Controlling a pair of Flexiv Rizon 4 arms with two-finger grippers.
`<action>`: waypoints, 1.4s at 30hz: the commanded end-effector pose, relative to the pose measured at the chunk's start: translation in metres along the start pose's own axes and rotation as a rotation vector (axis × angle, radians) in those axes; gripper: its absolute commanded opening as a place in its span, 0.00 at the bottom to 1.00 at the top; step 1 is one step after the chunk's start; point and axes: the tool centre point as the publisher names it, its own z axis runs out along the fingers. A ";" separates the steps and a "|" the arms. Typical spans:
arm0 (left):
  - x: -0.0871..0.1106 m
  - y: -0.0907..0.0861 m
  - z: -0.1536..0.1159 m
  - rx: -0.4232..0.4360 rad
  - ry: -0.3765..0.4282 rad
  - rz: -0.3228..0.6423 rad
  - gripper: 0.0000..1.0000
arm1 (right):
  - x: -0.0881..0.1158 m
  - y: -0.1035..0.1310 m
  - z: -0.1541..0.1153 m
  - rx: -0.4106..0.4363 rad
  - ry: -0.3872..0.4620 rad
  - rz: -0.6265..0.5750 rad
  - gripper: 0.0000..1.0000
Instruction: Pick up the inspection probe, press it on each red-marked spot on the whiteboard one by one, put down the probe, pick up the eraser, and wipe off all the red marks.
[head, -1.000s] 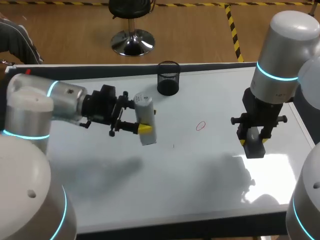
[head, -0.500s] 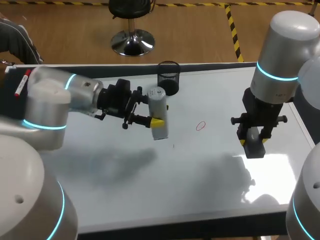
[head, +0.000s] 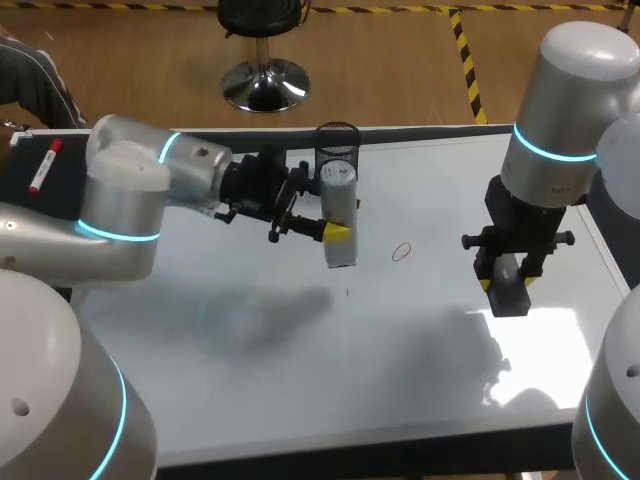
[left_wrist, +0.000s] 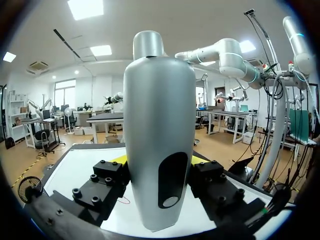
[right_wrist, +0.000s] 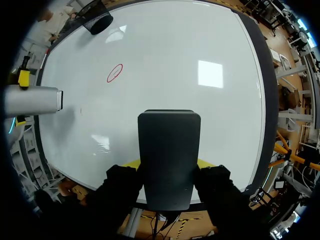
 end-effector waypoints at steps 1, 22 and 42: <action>-0.015 -0.002 0.010 0.002 0.019 0.001 0.00 | -0.001 -0.001 -0.001 -0.002 0.000 -0.002 0.00; -0.045 0.001 0.053 -0.002 0.019 -0.022 0.00 | -0.001 -0.001 -0.001 -0.002 0.000 -0.002 0.00; -0.073 0.018 0.084 0.005 0.058 -0.045 0.00 | -0.001 -0.001 -0.001 -0.002 0.000 -0.002 0.00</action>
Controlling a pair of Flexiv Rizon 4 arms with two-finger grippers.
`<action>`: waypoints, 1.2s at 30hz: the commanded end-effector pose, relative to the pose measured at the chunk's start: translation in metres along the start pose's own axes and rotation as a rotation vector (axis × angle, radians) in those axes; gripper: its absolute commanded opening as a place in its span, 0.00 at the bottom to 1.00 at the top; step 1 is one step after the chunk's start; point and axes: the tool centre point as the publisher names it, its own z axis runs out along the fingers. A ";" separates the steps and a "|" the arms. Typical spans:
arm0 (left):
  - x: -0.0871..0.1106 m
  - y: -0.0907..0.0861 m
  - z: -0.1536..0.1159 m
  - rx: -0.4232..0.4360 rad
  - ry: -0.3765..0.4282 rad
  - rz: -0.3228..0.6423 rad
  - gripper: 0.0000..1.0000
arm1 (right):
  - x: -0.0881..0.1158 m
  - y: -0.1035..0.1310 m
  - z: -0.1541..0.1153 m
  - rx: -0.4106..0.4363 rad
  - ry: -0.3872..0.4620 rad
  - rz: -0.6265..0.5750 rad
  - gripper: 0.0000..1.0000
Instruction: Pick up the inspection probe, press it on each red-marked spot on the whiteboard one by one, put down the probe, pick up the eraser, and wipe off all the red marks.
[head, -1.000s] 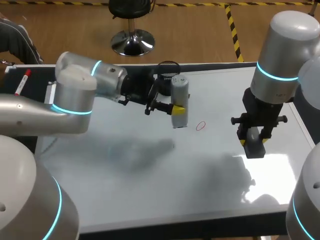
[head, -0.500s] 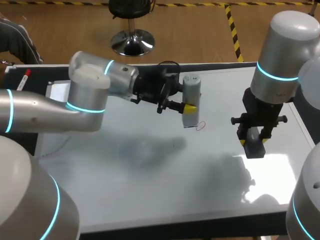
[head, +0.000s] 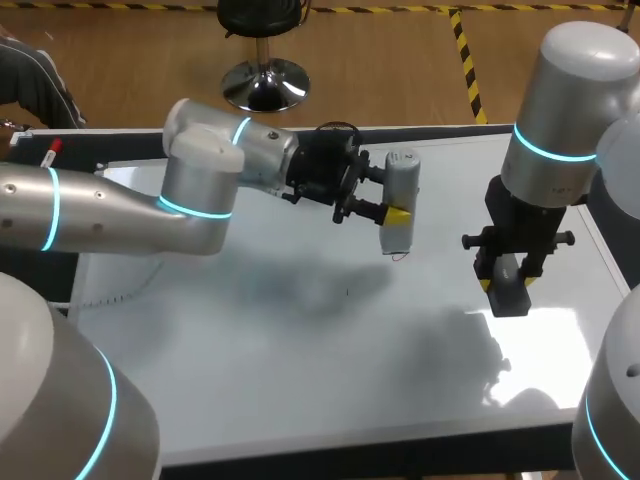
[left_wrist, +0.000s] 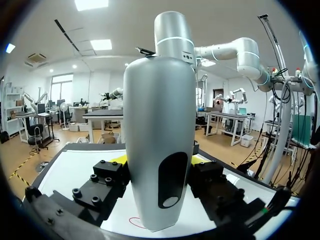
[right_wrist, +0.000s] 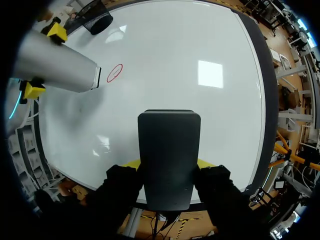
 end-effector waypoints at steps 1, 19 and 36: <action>-0.010 0.007 0.008 0.015 0.017 0.000 0.00 | -0.001 -0.001 -0.001 -0.001 0.000 -0.002 0.00; -0.014 0.023 0.004 0.020 0.001 -0.017 0.00 | -0.001 -0.001 -0.001 -0.001 0.000 -0.002 0.00; -0.018 0.032 0.007 0.026 -0.007 -0.028 0.00 | -0.001 -0.001 -0.001 -0.001 0.000 -0.002 0.00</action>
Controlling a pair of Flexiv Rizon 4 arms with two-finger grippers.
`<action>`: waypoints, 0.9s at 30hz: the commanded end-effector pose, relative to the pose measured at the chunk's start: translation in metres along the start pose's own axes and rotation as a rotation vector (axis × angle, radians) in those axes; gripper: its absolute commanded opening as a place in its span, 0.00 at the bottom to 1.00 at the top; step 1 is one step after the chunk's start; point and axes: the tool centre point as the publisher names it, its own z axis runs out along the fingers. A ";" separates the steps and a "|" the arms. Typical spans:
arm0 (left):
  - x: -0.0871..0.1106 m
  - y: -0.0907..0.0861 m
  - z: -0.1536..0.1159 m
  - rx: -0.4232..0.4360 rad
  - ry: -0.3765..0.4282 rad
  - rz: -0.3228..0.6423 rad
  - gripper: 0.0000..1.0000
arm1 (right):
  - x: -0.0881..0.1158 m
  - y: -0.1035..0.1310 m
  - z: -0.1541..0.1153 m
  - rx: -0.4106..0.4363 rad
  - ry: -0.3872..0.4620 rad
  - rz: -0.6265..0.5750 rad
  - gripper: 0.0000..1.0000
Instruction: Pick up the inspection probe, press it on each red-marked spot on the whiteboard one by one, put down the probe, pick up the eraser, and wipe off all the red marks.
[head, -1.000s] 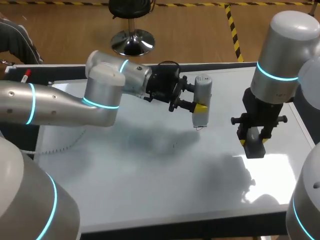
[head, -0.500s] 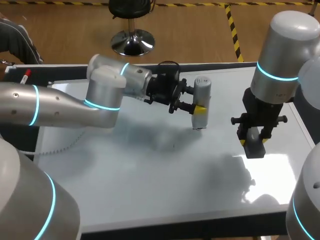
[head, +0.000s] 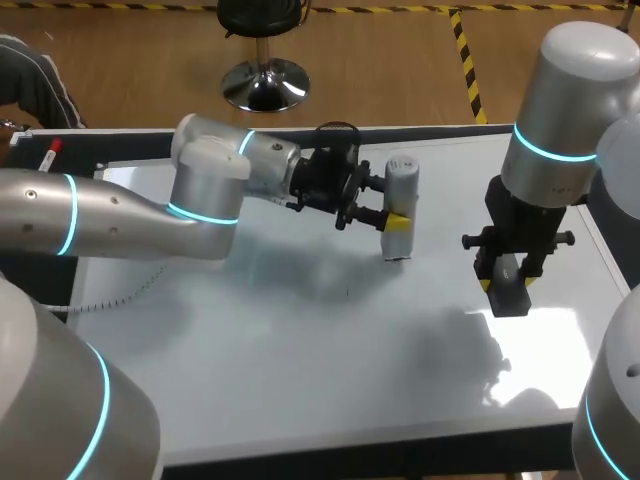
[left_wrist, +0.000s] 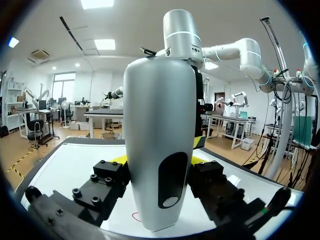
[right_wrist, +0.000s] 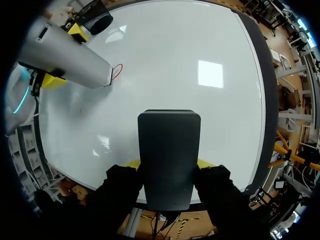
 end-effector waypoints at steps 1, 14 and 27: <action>-0.005 0.004 0.004 -0.002 0.004 0.001 0.00 | -0.001 -0.001 -0.001 -0.001 0.000 -0.002 0.00; -0.010 0.014 0.010 0.003 0.010 -0.012 0.00 | -0.001 -0.001 -0.001 -0.001 0.000 -0.002 0.00; -0.008 0.019 0.009 -0.011 0.005 -0.023 0.00 | -0.001 -0.001 -0.001 -0.001 0.000 -0.002 0.00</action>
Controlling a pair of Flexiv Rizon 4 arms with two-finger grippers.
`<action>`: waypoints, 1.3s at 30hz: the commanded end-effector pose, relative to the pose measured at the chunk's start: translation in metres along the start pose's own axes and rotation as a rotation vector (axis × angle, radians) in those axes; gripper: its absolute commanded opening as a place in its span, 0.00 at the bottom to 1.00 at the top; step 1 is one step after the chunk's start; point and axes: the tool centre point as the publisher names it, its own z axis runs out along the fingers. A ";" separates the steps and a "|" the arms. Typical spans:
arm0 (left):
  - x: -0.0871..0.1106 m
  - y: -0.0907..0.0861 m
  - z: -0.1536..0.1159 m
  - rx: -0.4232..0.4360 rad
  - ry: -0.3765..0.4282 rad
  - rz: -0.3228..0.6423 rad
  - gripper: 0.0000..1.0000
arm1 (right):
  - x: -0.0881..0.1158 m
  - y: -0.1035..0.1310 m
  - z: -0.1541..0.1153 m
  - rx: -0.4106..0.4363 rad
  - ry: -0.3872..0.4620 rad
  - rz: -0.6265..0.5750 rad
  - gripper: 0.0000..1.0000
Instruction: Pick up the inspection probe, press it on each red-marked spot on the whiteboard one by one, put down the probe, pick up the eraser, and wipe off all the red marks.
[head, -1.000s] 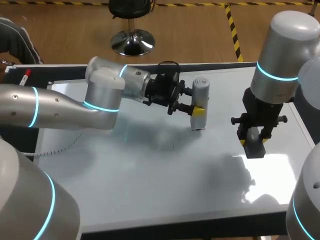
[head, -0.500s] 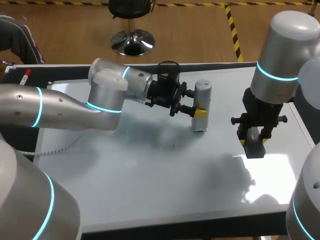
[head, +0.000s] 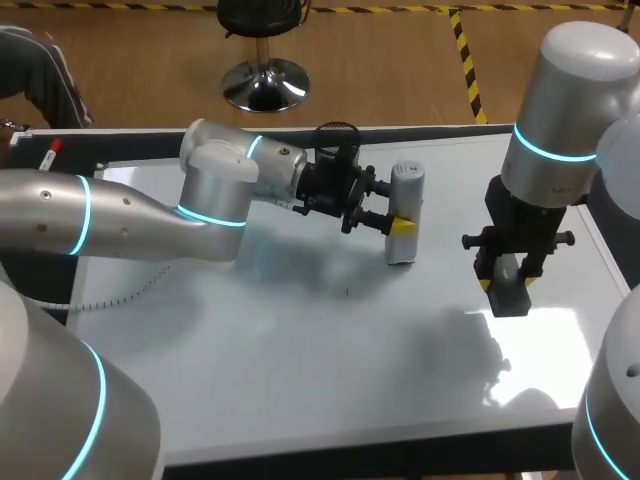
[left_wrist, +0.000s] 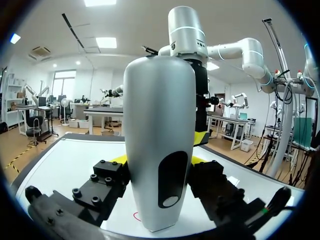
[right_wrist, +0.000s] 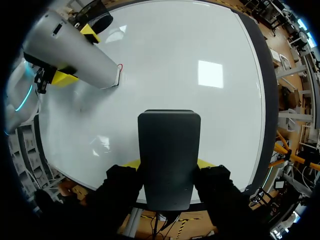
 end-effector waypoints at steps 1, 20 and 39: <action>0.000 0.005 0.002 -0.010 0.001 -0.001 0.00 | -0.001 -0.001 -0.001 -0.001 0.000 -0.002 0.00; 0.013 0.007 0.009 -0.026 -0.009 0.003 0.00 | -0.001 -0.001 -0.001 -0.001 0.000 -0.002 0.00; 0.014 0.004 0.008 0.013 -0.009 0.008 0.00 | -0.001 -0.001 -0.001 -0.001 0.000 -0.002 0.00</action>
